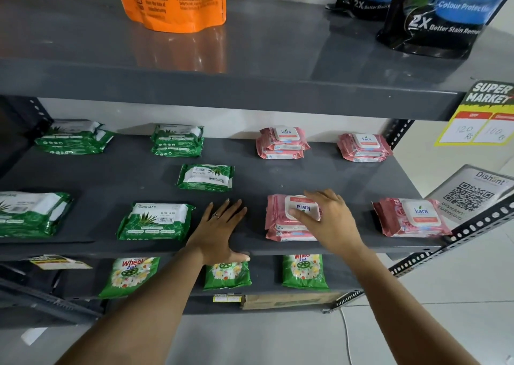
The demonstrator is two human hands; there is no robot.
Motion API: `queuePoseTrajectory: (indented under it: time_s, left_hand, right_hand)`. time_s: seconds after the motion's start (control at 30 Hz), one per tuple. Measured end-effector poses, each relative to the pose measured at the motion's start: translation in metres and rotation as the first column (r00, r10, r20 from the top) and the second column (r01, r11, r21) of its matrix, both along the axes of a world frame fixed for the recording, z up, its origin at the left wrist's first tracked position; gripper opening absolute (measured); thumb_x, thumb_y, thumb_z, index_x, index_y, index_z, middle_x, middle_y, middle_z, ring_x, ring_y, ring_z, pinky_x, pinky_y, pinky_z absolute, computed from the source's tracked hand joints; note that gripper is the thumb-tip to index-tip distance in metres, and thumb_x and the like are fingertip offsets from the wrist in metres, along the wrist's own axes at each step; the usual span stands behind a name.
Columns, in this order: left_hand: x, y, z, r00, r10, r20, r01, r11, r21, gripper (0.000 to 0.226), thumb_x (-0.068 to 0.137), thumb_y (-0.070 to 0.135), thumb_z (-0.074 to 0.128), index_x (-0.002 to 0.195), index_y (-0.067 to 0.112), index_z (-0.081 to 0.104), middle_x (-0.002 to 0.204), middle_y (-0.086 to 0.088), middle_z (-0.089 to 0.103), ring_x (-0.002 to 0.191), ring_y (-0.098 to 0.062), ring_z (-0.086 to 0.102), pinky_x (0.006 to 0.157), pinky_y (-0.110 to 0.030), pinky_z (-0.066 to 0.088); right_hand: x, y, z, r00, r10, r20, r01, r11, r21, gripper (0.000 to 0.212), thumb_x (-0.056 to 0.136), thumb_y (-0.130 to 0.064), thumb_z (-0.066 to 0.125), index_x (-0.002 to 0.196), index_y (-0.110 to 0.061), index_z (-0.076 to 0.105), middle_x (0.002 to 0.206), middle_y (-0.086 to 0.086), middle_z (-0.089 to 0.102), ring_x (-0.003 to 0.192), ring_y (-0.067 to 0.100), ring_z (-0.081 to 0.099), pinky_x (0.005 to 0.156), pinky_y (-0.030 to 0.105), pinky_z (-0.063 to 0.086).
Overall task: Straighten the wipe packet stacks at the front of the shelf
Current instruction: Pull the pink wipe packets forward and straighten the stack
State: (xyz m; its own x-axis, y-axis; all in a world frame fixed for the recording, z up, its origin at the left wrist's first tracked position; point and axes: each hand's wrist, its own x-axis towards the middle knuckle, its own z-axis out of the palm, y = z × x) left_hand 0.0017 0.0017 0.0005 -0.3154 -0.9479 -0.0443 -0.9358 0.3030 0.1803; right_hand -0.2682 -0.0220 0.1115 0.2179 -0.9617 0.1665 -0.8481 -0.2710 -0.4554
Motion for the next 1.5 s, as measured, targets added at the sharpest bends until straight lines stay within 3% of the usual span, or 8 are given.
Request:
queuePoseTrajectory:
  time_s: [0.23,0.37,0.5,0.67,0.77,1.0,1.23,1.5]
  left_hand:
    - [-0.001,-0.003,0.005,0.998,0.006,0.061,-0.009,0.999,0.047,0.120,0.060,0.086,0.038,0.155,0.025,-0.002,0.164,0.004,-0.010,0.148,-0.018,-0.014,0.119,-0.051,-0.009]
    - [-0.001,-0.003,0.004,0.998,0.007,0.068,-0.011,0.998,0.055,0.120,0.060,0.086,0.039,0.155,0.025,-0.002,0.164,0.003,-0.011,0.148,-0.019,-0.014,0.119,-0.052,-0.007]
    - [-0.001,-0.002,0.002,0.998,0.008,0.060,-0.011,0.999,0.046,0.118,0.063,0.086,0.043,0.154,0.026,-0.003,0.164,0.004,-0.011,0.148,-0.018,-0.014,0.119,-0.052,-0.006]
    - [0.000,-0.001,0.000,1.000,0.004,0.005,-0.005,1.000,0.011,0.117,0.067,0.086,0.051,0.155,0.028,0.000,0.164,0.006,-0.008,0.148,-0.016,-0.014,0.120,-0.051,-0.007]
    - [-0.001,-0.001,0.002,1.000,0.013,0.017,-0.014,0.999,0.040,0.118,0.066,0.085,0.053,0.154,0.028,-0.002,0.163,0.007,-0.010,0.148,-0.016,-0.014,0.120,-0.050,-0.008]
    - [0.000,-0.002,0.003,1.000,0.009,0.026,-0.010,0.999,0.039,0.118,0.063,0.085,0.047,0.155,0.027,0.000,0.164,0.005,-0.008,0.149,-0.017,-0.012,0.120,-0.050,-0.008]
    - [-0.001,-0.001,0.000,0.999,0.012,0.032,-0.012,1.000,0.007,0.118,0.065,0.088,0.048,0.155,0.026,0.004,0.164,0.005,-0.004,0.149,-0.018,-0.008,0.120,-0.050,-0.006]
    - [0.001,-0.001,0.000,1.000,-0.006,0.005,0.006,1.000,-0.001,0.117,0.066,0.086,0.051,0.155,0.026,0.005,0.164,0.005,-0.003,0.149,-0.018,-0.009,0.120,-0.050,-0.007]
  right_hand:
    - [0.028,0.012,-0.030,0.947,-0.292,-0.130,0.285,0.956,-0.068,0.074,0.077,-0.075,0.044,0.125,-0.019,0.051,0.122,0.009,0.055,0.111,0.033,0.051,0.092,0.046,0.042]
    - [0.020,0.001,-0.029,0.989,-0.145,0.043,0.145,0.989,-0.004,0.062,0.070,-0.052,0.066,0.122,-0.018,0.058,0.123,0.008,0.057,0.111,0.033,0.053,0.098,0.046,0.040]
    - [0.005,-0.008,-0.024,0.999,0.004,0.051,-0.009,0.995,0.102,0.074,0.073,-0.045,0.070,0.138,-0.021,0.045,0.143,0.001,0.046,0.135,0.022,0.040,0.116,0.057,0.011]
    - [0.027,0.006,-0.009,0.953,-0.286,0.097,0.288,0.958,-0.002,0.100,0.064,-0.082,0.052,0.137,-0.015,0.043,0.128,0.007,0.052,0.118,0.030,0.048,0.100,0.047,0.041]
    - [0.035,0.006,-0.020,0.948,-0.304,-0.090,0.303,0.953,-0.026,0.084,0.070,-0.076,0.053,0.129,-0.016,0.048,0.124,0.007,0.053,0.114,0.030,0.048,0.095,0.046,0.039]
    - [0.008,-0.009,-0.019,1.000,0.022,0.022,-0.025,0.989,0.144,0.070,0.071,-0.046,0.065,0.135,-0.028,0.044,0.139,-0.002,0.045,0.129,0.023,0.042,0.109,0.051,0.026]
    - [0.039,0.000,-0.009,0.930,-0.357,-0.086,0.364,0.927,0.092,0.070,0.071,-0.066,0.061,0.111,-0.008,0.056,0.116,0.012,0.044,0.109,0.034,0.047,0.094,0.047,0.041]
    - [0.013,-0.013,-0.004,0.997,0.046,-0.066,-0.031,0.975,0.219,0.074,0.074,-0.034,0.068,0.137,-0.013,0.036,0.133,0.009,0.046,0.121,0.032,0.046,0.105,0.047,0.037]
